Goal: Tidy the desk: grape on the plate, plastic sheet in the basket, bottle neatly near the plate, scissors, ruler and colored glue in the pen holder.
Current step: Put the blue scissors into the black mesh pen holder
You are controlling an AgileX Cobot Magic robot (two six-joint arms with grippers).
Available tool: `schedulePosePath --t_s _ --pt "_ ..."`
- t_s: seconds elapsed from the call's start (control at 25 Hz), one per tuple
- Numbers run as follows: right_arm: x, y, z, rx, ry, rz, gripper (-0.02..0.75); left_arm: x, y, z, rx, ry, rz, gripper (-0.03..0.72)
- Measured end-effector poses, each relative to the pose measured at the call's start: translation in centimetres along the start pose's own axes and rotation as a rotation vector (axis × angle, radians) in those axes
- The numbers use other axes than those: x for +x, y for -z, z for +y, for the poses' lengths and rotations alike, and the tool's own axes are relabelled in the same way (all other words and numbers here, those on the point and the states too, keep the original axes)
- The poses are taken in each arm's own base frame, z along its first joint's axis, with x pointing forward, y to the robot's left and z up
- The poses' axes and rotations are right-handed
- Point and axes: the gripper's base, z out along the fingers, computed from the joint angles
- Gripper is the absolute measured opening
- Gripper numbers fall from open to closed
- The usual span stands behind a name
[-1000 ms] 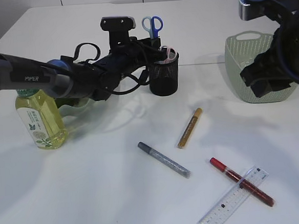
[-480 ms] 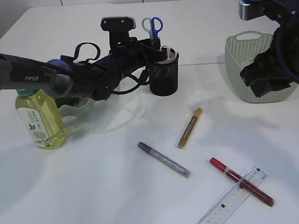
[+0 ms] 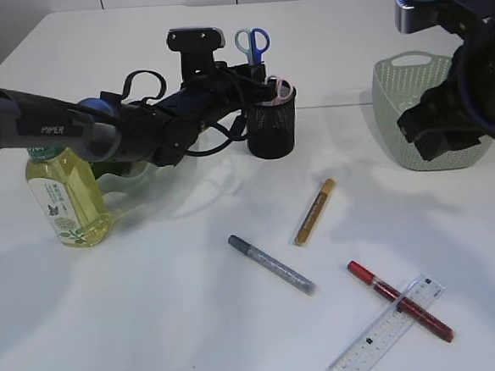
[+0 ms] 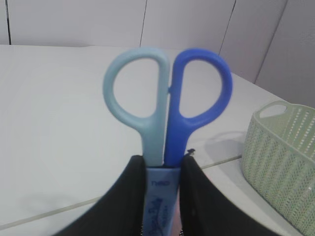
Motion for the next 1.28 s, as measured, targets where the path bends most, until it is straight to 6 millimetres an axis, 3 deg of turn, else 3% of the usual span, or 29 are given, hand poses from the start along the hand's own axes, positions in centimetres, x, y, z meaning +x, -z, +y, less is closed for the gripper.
schedulePosePath --t_s 0.6,1.12,1.28 --pt "0.0 0.0 0.0 0.000 0.000 -0.005 0.312 0.1 0.0 -0.1 0.009 -0.019 0.011 0.230" --pt "-0.1 0.0 0.0 -0.001 0.000 -0.011 0.311 0.3 0.0 0.0 0.000 -0.024 0.043 0.239" --pt "-0.1 0.0 0.0 -0.002 -0.001 -0.011 0.311 -1.3 0.3 -0.3 -0.011 -0.027 0.057 0.239"
